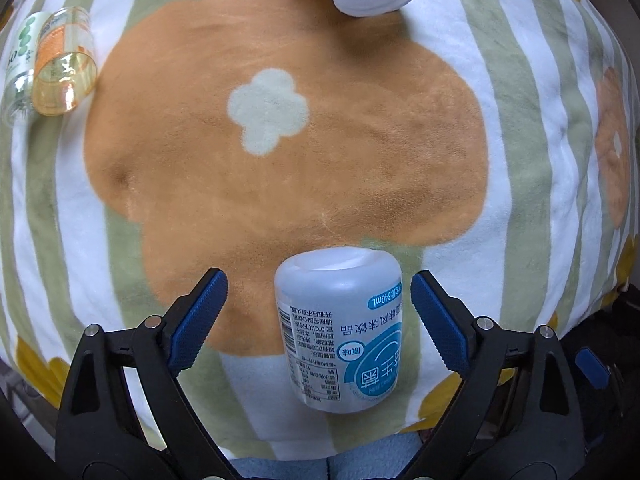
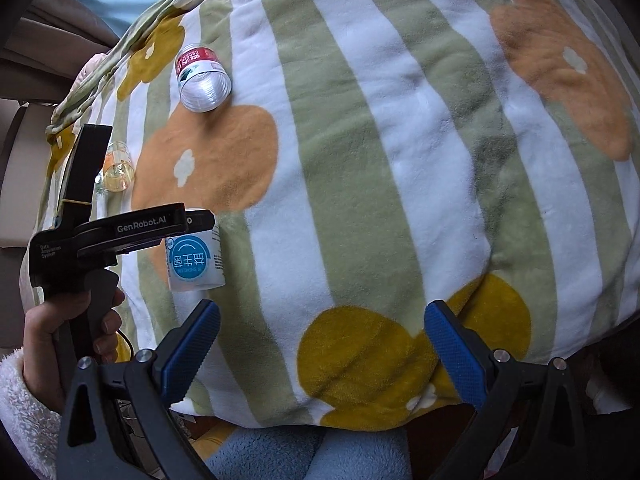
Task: Flip cup upside down
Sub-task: 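Close the left tool around the upright white bottle, then lift the white bottle with the left tool and rotate it cap-down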
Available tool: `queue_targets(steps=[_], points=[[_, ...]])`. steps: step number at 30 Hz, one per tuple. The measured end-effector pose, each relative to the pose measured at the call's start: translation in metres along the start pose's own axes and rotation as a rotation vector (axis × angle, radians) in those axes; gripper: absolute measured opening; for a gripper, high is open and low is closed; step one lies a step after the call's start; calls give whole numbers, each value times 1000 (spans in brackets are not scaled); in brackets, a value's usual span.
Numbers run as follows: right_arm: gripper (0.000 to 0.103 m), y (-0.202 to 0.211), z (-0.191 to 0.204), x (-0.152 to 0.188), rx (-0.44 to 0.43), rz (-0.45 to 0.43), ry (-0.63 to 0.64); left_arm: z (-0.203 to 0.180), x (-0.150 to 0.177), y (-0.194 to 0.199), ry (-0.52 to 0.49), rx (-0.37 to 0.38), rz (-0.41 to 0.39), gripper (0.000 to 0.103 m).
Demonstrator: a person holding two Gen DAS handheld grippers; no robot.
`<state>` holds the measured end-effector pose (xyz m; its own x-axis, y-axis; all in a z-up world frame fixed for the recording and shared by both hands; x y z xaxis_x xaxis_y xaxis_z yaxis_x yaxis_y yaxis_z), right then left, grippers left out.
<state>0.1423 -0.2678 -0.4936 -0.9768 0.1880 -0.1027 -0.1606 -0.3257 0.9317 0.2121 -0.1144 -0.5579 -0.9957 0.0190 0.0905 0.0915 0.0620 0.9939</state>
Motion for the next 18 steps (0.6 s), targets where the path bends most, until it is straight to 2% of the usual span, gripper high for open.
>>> queue_targets(steps=[2,6,8,11,18], points=[[102,-4,1,0,-4,9,6,0,1,-6,5,0,20,82],[102,-8,4,-2,-17,15,23,-3,3,-12,13,25,39,78],[102,-8,6,-4,-34,14,27,-5,5,-16,12,32,49,69],[102,-9,9,-6,-47,16,26,-9,8,-21,10,45,68,61],[102,-8,10,-6,-61,11,21,-10,8,-11,-12,55,20,59]])
Point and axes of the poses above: each gripper's, at about its wrist camera, not at the fingertips, and y roughly against the way its jaws point, z to its left, x to its underside, the point moved 10 cm from there along -y, roughly the way its jaws point, and after that the axes turned 2 degrees about -x, right-handed, at the moved point
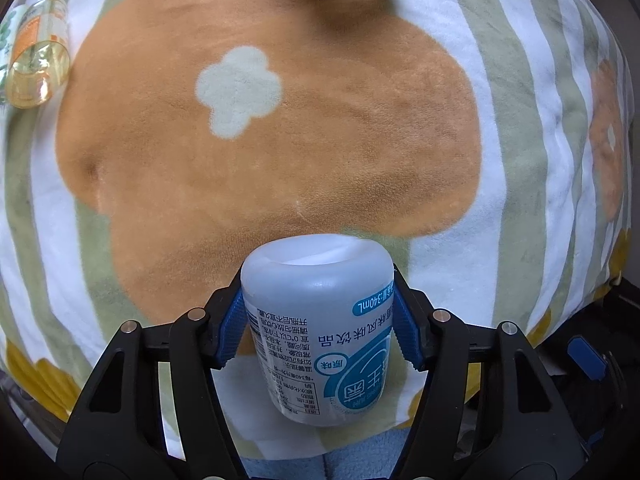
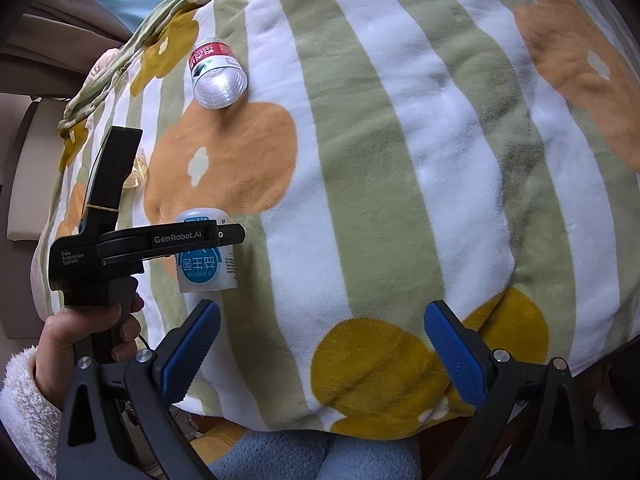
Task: Flip cup upside down
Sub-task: 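Lift the white bottle with the left tool and rotate it cap-down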
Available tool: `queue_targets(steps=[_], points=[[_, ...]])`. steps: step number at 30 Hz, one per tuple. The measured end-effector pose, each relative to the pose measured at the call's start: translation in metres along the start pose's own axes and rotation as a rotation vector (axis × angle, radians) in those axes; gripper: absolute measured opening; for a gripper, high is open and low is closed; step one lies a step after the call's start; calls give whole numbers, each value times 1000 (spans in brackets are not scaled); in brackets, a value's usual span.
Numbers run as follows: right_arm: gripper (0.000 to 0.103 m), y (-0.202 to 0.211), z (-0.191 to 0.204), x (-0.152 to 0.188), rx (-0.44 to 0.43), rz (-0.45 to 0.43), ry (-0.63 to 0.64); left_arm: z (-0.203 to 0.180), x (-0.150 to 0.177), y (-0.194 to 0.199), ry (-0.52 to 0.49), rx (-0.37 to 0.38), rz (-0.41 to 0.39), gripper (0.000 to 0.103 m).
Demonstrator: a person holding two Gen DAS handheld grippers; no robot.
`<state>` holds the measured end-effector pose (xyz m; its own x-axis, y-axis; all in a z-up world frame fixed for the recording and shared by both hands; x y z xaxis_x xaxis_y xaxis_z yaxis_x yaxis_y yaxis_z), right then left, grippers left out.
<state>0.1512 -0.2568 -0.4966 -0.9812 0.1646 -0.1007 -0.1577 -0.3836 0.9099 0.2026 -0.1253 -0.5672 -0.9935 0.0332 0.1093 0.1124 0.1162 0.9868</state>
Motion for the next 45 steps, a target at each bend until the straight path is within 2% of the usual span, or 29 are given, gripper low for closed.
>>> queue_targets(steps=[4,8,12,14,17,20,24,31,34,41,45], points=[[102,0,-1,3,-8,-2,-8,-2,5,21,6,20,-93,59],[102,-1,1,8,-30,-3,-12,6,9,50,24,49,-291,59],[102,-10,1,16,-73,1,-11,12,5,66,8,38,-468,59],[102,-16,-2,20,-96,-7,-20,16,-2,65,5,43,-524,59],[102,-23,-7,26,-98,-12,-26,19,7,60,9,56,-589,59],[102,-25,-9,30,-115,-19,-32,12,5,55,-12,37,-658,59],[102,-26,-6,33,-139,-27,-32,3,11,58,-39,23,-702,59],[102,-27,-1,37,-149,-16,-19,-5,31,54,-57,31,-659,59],[102,-28,-1,39,-147,-10,-15,-3,37,61,-55,48,-680,59],[102,-34,-7,43,-135,-8,-2,5,-10,67,-10,48,-822,59],[102,-43,-10,51,-132,14,1,7,-7,55,-1,46,-841,59]])
Point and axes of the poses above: each gripper's, at about its wrist camera, not at the fingertips, and y roughly against the way its jaws point, z to its left, x to its underside, the point moved 10 cm from there along -y, roughly the way its jaws point, and after that the axes turned 2 degrees about -x, right-handed, at the moved point
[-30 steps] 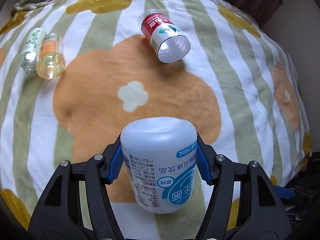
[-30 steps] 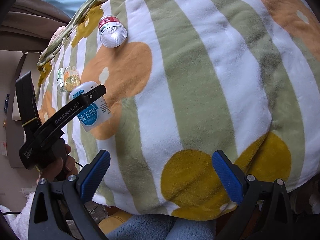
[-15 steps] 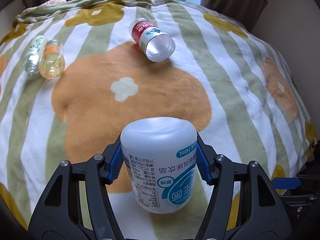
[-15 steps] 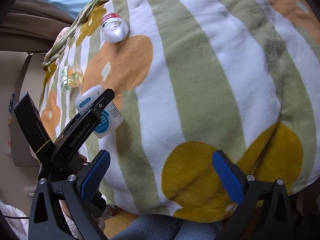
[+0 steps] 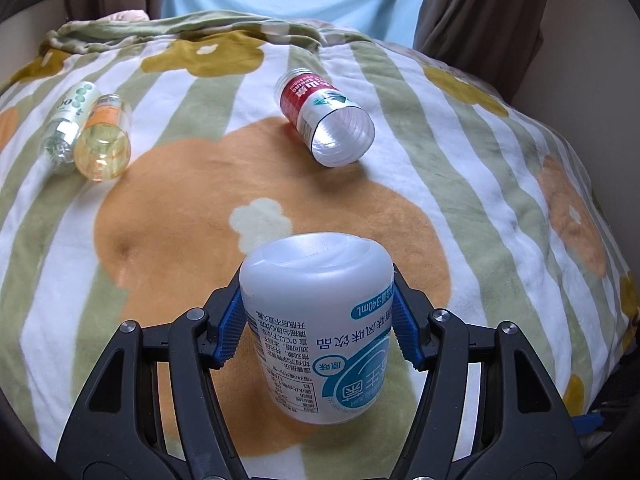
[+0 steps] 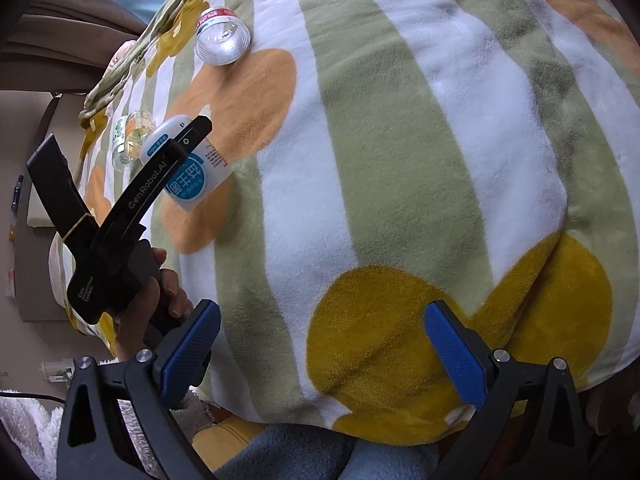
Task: Flip cup upside down
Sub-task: 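Lift the white bottle with the left tool and rotate it cap-down, then lower the inverted bottle onto the duvet and open the left tool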
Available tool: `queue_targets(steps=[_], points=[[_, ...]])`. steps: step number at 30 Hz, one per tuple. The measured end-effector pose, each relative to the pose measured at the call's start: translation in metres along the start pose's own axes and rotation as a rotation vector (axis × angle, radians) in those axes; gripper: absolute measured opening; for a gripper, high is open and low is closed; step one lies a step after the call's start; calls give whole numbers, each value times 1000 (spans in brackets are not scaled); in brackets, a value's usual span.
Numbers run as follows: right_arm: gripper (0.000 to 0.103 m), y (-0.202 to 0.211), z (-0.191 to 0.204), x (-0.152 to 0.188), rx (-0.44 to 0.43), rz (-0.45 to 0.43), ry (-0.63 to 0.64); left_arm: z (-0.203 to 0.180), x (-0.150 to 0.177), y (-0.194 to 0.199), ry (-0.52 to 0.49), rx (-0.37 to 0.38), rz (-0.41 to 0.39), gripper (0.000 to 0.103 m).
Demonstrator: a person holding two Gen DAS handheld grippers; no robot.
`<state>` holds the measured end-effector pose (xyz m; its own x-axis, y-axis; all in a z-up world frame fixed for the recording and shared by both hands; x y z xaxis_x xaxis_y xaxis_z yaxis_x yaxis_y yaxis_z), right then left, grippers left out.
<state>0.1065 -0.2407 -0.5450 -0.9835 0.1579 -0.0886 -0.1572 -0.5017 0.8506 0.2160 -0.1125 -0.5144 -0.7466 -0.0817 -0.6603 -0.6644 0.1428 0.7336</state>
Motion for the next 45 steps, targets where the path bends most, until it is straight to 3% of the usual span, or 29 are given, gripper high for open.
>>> queue_targets(steps=[2,6,12,23,24,26,29,33,39,45], points=[[102,-3,-2,3,1,9,-3,-6,8,2,-31,0,12,60],[102,-3,-1,5,-5,12,-12,-13,29,-2,-86,-28,111,60],[102,1,2,0,-8,2,-5,-20,36,15,-100,-12,115,61],[102,-4,5,6,-16,17,-13,-19,36,13,-139,8,176,62],[102,-5,6,6,-16,18,-12,-18,36,14,-140,7,175,65],[102,-6,9,6,-18,20,-6,-16,33,16,-142,3,157,103],[102,-8,12,6,-10,21,12,-20,26,25,-139,41,117,103],[102,-7,18,3,1,11,39,-19,23,31,-138,38,134,103],[102,21,42,-9,55,-45,114,8,-6,77,-104,3,144,103],[102,100,102,-38,131,-206,263,37,-77,171,-73,-47,88,103]])
Point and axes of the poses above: each gripper's, at about its wrist camera, not at the fingertips, and y roughly against the way its jaws point, z to its left, x to its underside, the point moved 10 cm from there along -y, roughly the way its jaws point, and after that the axes turned 2 degrees about -x, right-handed, at the moved point
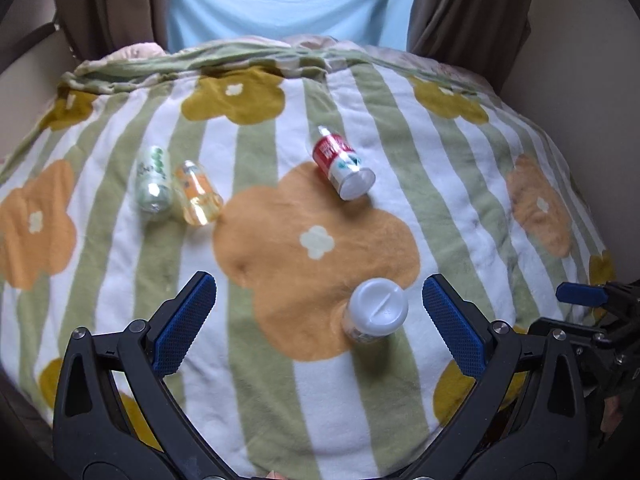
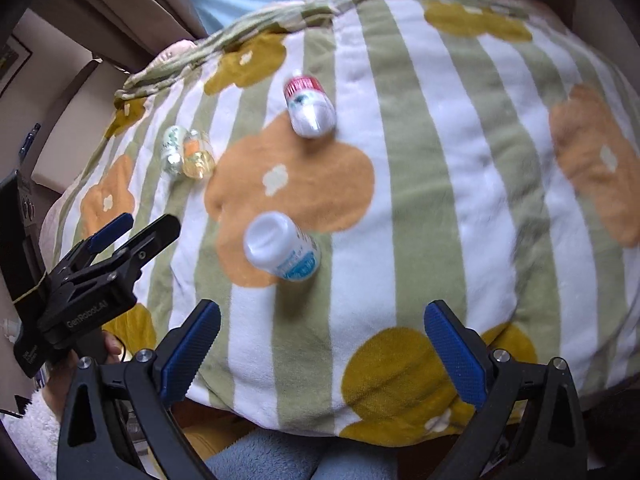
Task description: Flip cup upside down
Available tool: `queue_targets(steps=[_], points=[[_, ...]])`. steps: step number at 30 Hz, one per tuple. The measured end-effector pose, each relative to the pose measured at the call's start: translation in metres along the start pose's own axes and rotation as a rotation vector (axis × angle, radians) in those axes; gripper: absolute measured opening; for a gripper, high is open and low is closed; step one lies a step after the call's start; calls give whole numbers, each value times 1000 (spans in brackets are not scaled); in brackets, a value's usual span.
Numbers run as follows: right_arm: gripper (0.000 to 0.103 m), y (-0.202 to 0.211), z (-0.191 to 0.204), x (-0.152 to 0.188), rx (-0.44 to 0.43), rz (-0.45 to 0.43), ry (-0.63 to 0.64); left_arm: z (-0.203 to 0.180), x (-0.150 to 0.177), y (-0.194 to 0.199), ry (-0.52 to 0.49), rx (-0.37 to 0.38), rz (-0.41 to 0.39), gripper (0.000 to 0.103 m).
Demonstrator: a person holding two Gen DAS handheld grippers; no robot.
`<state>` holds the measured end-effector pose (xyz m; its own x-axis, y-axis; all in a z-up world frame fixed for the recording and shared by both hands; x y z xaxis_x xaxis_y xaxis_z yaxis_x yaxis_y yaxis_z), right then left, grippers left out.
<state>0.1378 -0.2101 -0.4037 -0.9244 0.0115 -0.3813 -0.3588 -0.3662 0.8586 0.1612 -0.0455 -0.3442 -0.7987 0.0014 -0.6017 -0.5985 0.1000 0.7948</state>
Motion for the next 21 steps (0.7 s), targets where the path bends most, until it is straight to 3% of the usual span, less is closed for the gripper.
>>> queue_targets(steps=[6,11,16,21], points=[[102,107,48,-68,89,-278,116,30,-71,111,30,-70,-122,103],[102,187,77,-104,158,-487,155,44,-111,189,44,-96,-236,103],[102,235,99,-113,285,-622,229,44,-120,237,44,-102,-314,103],[102,258,112,-100,304,-715,232,44,-115,261,55,-95,-374,103]])
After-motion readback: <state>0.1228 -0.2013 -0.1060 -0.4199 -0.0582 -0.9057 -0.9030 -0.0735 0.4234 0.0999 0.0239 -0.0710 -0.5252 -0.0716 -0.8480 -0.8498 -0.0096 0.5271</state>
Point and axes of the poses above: each gripper's, at about its wrist camera, not at the fingertips, and y roughly against the way its jaws point, z to its left, x to its underside, the point moved 10 cm from there along -y, roughly the way its jaws point, and after that the axes turned 2 degrees about -x, right-handed, at the moved point
